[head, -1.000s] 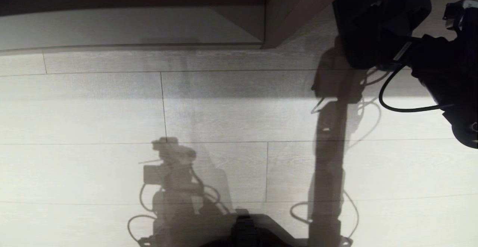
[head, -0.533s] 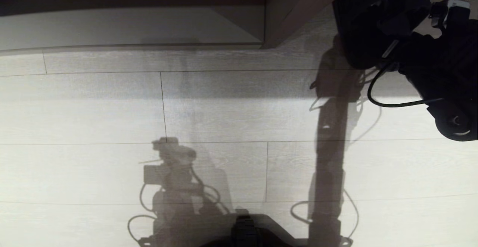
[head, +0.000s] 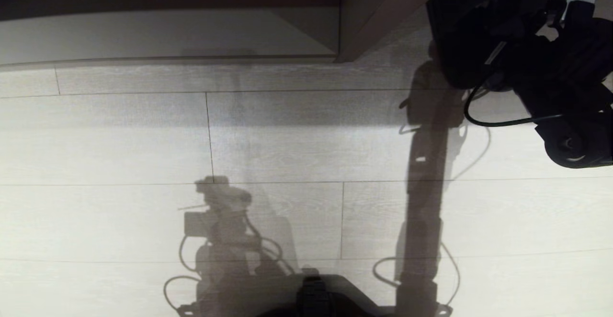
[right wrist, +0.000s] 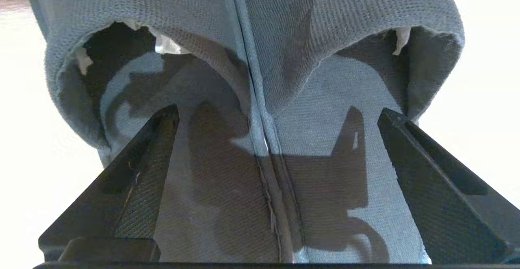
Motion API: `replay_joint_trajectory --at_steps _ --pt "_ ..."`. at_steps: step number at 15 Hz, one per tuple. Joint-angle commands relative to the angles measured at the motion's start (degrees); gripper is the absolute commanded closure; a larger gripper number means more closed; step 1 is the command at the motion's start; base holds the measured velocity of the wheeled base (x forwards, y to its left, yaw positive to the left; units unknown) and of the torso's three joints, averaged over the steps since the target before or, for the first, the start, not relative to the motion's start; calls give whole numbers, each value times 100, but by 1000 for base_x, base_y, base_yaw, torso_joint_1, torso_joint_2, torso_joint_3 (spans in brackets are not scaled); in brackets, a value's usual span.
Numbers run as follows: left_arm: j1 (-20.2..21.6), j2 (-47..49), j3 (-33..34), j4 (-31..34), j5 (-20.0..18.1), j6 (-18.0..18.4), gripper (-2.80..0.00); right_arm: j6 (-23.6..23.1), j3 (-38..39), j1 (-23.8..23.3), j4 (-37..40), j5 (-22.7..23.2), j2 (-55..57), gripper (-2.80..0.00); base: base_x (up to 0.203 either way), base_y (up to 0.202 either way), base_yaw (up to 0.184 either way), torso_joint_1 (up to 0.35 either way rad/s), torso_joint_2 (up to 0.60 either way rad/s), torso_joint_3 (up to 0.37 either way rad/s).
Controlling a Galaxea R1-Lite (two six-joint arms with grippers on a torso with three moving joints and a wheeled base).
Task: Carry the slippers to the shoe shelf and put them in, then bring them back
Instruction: Pick up the slippers on the floor
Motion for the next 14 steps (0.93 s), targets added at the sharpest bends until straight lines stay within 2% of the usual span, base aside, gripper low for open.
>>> replay_joint_trajectory --at_steps 1,14 --pt "2 0 7 0 3 0 0 -9 -169 3 -35 -7 103 -280 0 0 0 0 0 0" --pt "2 0 -1 0 3 0 0 -44 -975 -68 -60 6 613 -280 0 0 0 0 0 0"
